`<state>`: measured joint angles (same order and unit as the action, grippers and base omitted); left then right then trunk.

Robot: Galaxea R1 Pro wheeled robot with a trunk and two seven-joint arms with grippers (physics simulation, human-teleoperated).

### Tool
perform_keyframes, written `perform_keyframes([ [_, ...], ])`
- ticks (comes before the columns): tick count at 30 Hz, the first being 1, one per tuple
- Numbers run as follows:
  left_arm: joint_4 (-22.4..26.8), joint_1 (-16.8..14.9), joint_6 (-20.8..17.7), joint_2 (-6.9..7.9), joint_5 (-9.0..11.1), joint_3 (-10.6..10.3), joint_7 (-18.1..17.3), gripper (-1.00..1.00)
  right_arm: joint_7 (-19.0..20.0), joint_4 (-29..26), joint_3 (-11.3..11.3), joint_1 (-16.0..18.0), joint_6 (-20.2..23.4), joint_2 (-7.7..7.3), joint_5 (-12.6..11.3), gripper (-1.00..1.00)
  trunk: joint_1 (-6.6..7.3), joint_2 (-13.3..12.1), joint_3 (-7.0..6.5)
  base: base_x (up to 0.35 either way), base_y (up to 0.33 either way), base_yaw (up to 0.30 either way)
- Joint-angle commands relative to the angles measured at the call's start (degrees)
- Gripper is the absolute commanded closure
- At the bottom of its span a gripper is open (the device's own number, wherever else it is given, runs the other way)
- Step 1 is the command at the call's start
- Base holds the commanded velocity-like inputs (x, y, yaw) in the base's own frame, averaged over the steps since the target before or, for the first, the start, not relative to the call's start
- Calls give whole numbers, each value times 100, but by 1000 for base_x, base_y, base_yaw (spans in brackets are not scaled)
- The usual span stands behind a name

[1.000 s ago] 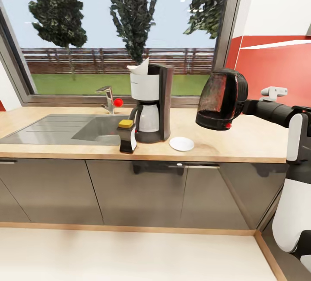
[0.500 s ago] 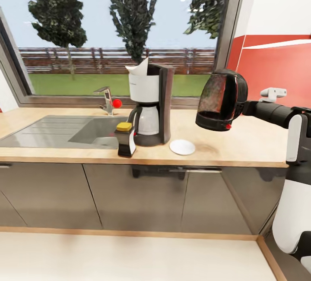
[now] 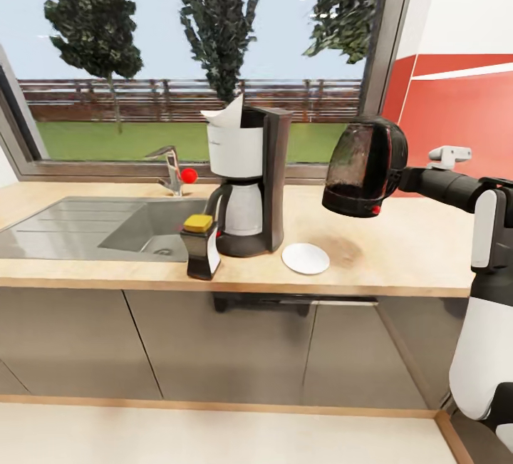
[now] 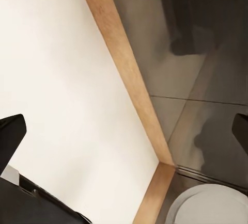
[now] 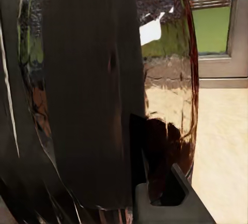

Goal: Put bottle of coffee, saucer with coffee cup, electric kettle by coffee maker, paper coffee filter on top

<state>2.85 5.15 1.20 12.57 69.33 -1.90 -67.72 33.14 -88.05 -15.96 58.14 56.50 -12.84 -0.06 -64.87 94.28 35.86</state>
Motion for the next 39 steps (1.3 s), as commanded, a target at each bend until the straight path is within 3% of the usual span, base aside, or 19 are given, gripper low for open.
perform_keyframes([
  [1,12,3,12,1,19,-21,-4,-100,18,-7,-3,5,37,0,-37,100,-1,3,4,55,0,0],
  [20,6,3,7,8,19,-14,-31,-100,15,-2,32,-5,20,30,-38,100,-1,3,4,103,54,0],
  [24,5,3,4,8,19,-13,-31,-100,17,-2,33,-45,5,99,-38,100,-1,3,4,53,70,0],
  [29,6,3,3,8,19,-13,-31,-100,17,-2,50,-263,-473,140,-45,100,-1,3,4,11,15,0],
  [31,5,3,5,8,19,-13,-31,-100,18,-2,50,-323,-617,253,-46,100,-1,3,4,2,3,0],
  [39,5,3,7,8,19,-13,-32,-100,23,-2,57,-602,-716,368,-46,100,-1,3,4,0,0,0],
])
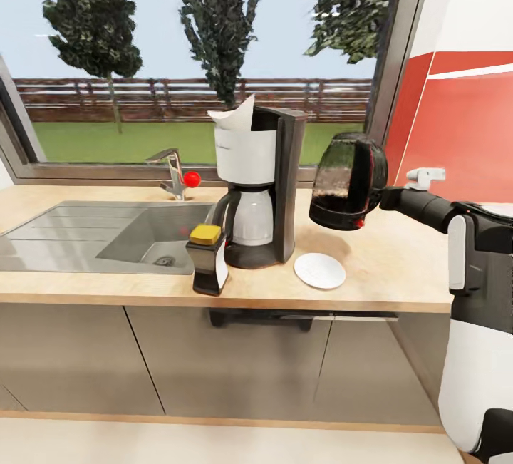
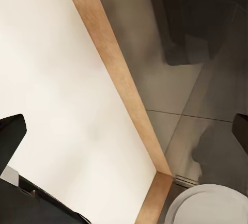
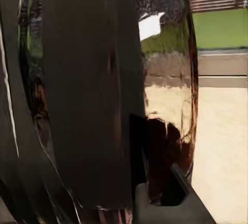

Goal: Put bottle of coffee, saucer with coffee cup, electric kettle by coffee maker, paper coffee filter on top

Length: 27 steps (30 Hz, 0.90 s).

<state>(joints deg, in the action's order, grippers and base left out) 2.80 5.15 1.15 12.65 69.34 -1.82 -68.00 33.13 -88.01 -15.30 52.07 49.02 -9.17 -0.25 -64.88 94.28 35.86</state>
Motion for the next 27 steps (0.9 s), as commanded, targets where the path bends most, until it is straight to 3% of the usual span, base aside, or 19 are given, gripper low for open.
perform_keyframes([
  [1,11,3,11,1,18,-18,-4,-100,26,-6,-9,-10,31,8,-27,100,0,3,4,0,0,0],
  [6,11,3,11,1,18,-14,-3,-100,52,1,-9,-109,-403,37,-27,100,0,3,4,73,46,0],
  [27,11,3,15,1,18,-11,-12,-100,62,6,-8,-320,-473,38,-30,100,0,3,4,52,19,0],
])
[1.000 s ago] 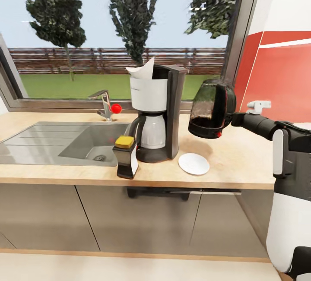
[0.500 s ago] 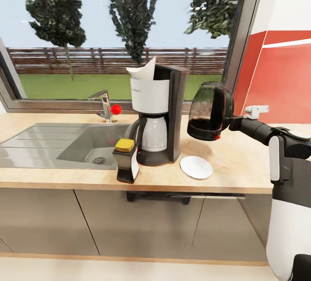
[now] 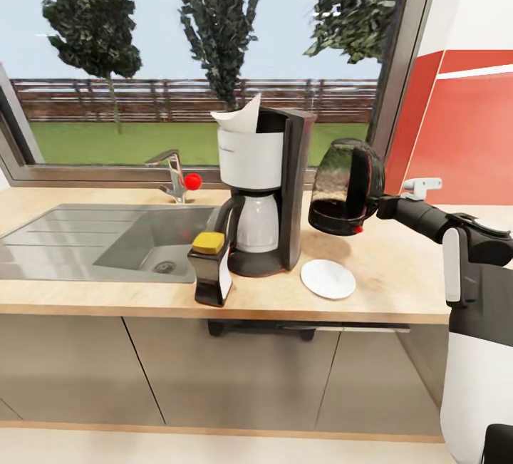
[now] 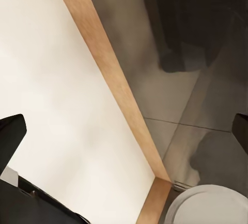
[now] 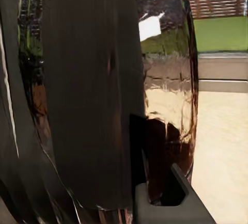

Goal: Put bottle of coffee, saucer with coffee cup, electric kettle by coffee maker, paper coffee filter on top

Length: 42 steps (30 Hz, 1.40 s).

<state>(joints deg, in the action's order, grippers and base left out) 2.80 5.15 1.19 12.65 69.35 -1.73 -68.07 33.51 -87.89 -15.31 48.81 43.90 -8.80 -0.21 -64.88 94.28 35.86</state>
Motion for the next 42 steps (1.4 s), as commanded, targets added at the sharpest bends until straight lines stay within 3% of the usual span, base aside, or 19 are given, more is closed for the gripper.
perform_keyframes([
  [1,10,3,12,1,17,-19,-4,-100,24,-7,-8,3,40,1,-34,100,0,3,4,25,26,0],
  [7,14,3,13,3,17,-20,-12,-100,24,-9,-8,-2,40,1,-35,100,0,3,4,9,9,0],
  [42,16,3,13,9,17,-20,-4,-100,51,-9,-8,-3,40,1,-36,100,-440,805,363,0,0,0],
])
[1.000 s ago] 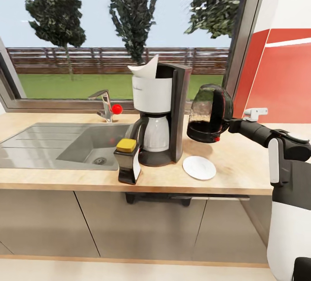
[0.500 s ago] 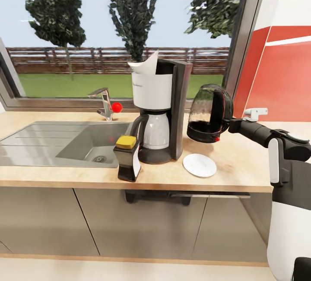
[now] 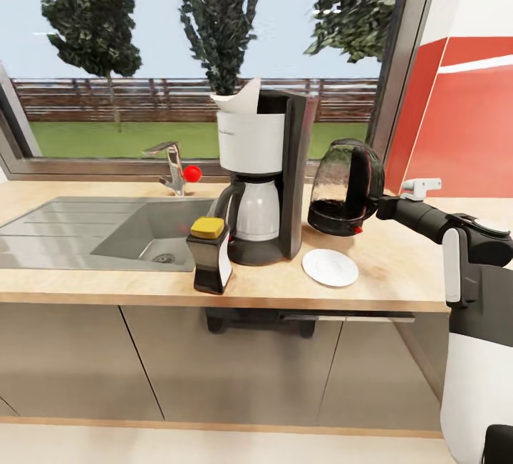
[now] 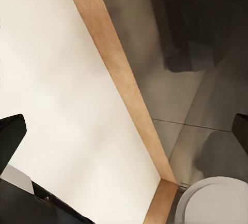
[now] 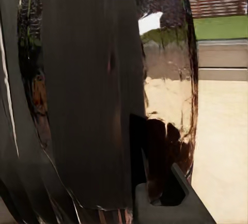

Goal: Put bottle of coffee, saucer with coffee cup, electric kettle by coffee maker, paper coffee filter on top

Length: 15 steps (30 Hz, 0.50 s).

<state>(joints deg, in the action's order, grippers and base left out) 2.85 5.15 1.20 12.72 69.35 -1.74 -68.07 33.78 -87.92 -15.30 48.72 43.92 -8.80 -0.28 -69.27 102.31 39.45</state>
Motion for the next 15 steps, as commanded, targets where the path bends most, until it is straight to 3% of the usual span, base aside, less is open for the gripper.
perform_keyframes([
  [1,10,3,12,2,17,-20,-4,-100,75,-6,-8,6,37,1,-27,100,-22,43,22,0,0,0],
  [9,13,3,12,1,17,-28,-9,-100,204,-10,-8,6,37,1,-24,100,-153,283,130,0,0,0],
  [15,11,3,7,-1,17,-28,-5,-100,208,-8,-8,6,37,1,-24,100,-153,283,130,0,0,0],
])
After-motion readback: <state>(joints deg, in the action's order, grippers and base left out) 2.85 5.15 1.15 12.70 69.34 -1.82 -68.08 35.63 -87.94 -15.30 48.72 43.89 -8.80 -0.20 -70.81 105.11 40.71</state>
